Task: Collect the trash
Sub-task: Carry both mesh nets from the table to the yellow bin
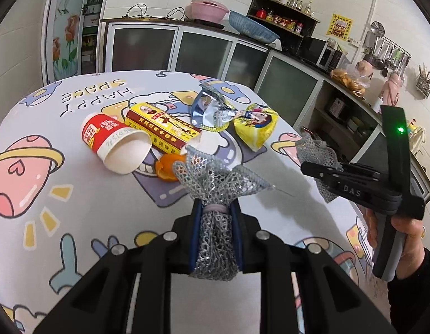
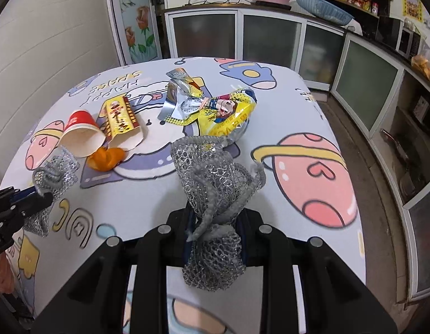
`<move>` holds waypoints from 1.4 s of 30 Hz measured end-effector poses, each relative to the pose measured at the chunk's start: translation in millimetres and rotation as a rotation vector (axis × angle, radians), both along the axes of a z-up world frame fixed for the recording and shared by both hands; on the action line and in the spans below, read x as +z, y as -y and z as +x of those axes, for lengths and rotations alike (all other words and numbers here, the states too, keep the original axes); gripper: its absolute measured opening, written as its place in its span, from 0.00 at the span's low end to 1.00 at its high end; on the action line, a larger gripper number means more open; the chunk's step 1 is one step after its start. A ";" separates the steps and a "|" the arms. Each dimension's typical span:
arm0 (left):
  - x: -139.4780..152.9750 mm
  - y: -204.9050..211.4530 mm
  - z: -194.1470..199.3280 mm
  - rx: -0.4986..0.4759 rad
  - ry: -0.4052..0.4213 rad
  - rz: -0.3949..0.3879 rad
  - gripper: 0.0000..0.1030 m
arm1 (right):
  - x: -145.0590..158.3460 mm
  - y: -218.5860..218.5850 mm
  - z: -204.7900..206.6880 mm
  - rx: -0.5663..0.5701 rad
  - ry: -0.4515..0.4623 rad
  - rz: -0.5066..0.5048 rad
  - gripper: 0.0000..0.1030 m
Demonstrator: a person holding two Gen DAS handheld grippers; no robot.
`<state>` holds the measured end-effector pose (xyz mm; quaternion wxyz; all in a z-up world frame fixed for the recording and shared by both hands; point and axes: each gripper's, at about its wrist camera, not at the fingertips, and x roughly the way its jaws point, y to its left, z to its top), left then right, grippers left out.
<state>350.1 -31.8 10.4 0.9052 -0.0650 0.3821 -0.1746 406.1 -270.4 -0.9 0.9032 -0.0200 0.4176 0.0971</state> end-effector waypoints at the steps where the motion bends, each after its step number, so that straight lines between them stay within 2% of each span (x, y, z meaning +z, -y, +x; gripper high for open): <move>1: 0.9 0.0 -4.1 -0.001 0.000 0.003 0.18 | 1.4 0.6 -7.7 -0.002 0.001 0.002 0.23; 11: 7.4 17.4 -43.3 -0.061 0.004 0.027 0.18 | 11.6 20.3 -84.0 -0.049 0.015 0.058 0.23; 21: 13.6 69.0 -83.1 -0.188 0.021 0.049 0.18 | 26.9 63.4 -163.4 -0.146 0.054 0.076 0.23; 31: 17.0 159.2 -139.1 -0.402 0.044 0.101 0.18 | 29.6 127.1 -263.9 -0.301 0.087 0.089 0.23; 42: 9.7 271.7 -203.2 -0.674 0.061 0.119 0.19 | 3.1 196.9 -376.2 -0.539 0.058 0.057 0.23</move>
